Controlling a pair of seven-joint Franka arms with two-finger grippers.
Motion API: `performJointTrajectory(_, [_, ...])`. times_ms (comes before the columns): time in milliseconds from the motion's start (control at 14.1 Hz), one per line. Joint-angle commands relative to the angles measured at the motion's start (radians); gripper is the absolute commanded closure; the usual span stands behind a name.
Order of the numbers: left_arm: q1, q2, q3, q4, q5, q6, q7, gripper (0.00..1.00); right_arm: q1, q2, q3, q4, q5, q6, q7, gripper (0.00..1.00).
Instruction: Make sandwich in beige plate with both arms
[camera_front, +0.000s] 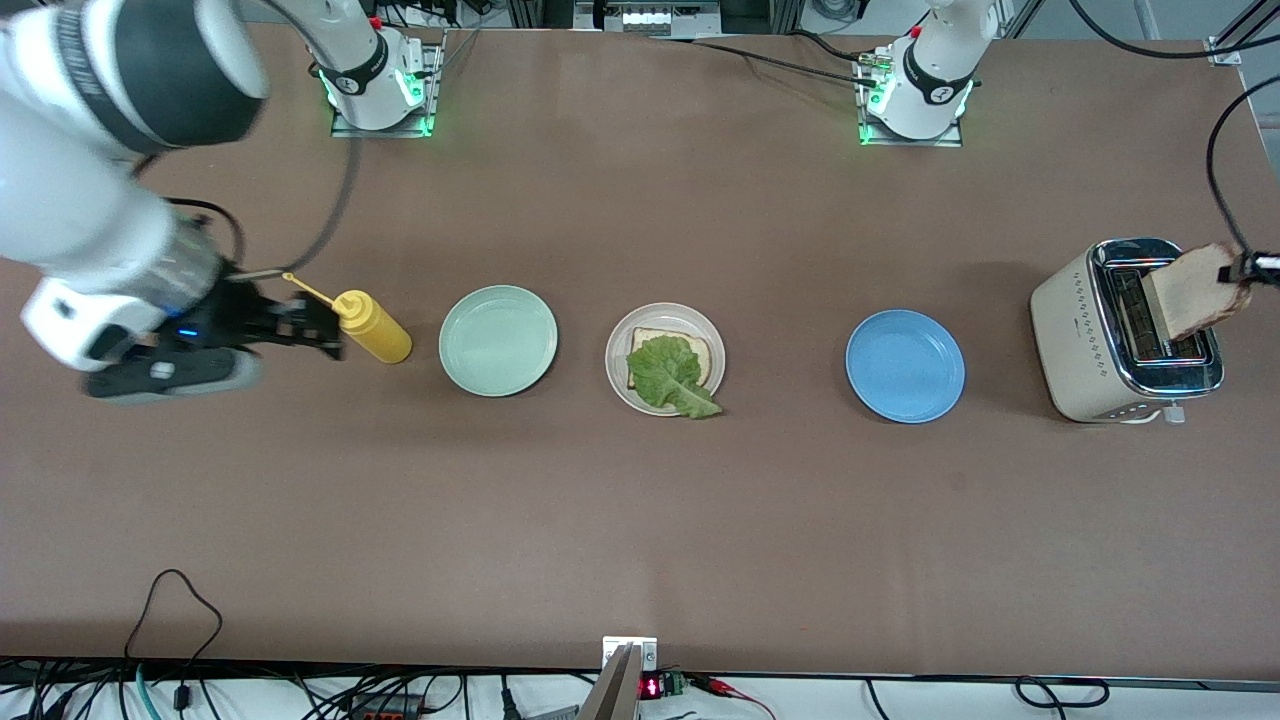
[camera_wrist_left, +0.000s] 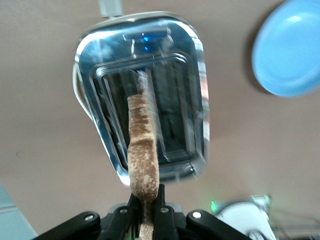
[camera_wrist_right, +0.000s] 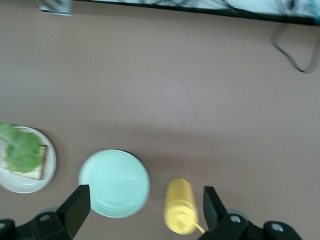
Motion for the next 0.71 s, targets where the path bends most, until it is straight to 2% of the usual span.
performJointTrajectory(0, [-0.013,0.009,-0.068,0.117,-0.006,-0.146,0.019,0.99,-0.177,-0.166,0.132,-0.206,-0.039,0.025,0.01,0.0])
performJointTrajectory(212, [-0.013,0.009,-0.237,0.141,-0.015,-0.186,-0.005,0.99,-0.259,-0.257,0.166,-0.28,-0.042,0.021,0.007,0.0])
performJointTrajectory(354, [-0.017,0.027,-0.332,0.128,-0.11,-0.205,-0.08,0.99,-0.265,-0.31,0.164,-0.307,-0.045,0.007,0.007,0.0])
performJointTrajectory(425, [-0.048,0.053,-0.357,0.123,-0.164,-0.208,-0.137,0.99,-0.267,-0.323,0.161,-0.308,-0.045,-0.011,0.007,0.0])
performJointTrajectory(637, [-0.198,0.143,-0.365,0.126,-0.298,-0.197,-0.274,0.99,-0.249,-0.346,0.138,-0.308,-0.045,-0.036,0.009,0.0])
